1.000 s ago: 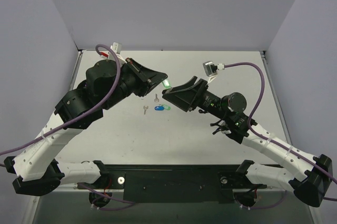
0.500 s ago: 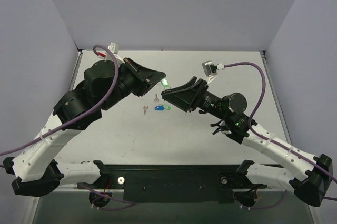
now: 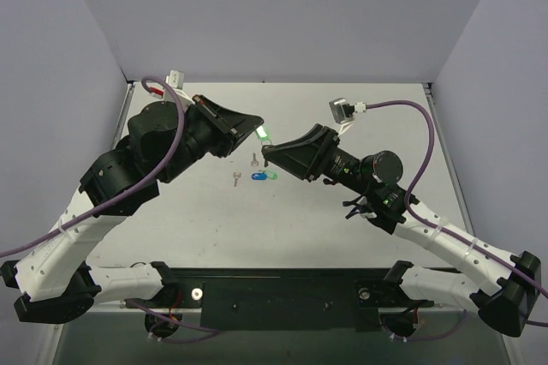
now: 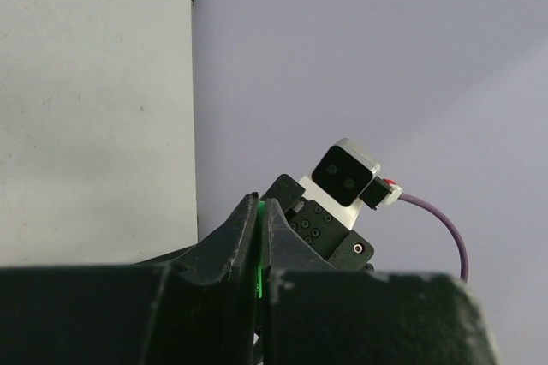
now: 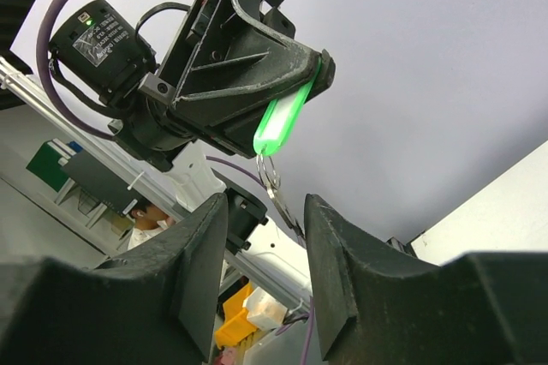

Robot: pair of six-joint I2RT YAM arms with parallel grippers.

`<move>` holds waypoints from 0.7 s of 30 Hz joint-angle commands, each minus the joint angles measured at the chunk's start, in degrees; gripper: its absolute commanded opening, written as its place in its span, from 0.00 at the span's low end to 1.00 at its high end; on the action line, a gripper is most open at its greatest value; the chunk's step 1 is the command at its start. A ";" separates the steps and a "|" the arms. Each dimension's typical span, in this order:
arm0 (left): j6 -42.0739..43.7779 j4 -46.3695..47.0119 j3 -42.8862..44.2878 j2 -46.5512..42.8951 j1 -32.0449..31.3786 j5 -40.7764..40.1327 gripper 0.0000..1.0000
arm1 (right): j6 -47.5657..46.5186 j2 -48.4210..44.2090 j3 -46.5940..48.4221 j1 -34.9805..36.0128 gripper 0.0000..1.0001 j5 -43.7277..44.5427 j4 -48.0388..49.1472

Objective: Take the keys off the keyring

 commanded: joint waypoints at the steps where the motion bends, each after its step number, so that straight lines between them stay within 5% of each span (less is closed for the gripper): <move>1: -1.84 2.69 -0.31 -1.02 -0.16 -1.28 0.00 | -0.61 -0.18 3.10 0.47 0.36 0.07 4.64; 21: -1.93 2.69 -0.92 -1.37 -0.16 -1.90 0.00 | -1.05 0.79 2.93 1.17 0.27 0.86 3.94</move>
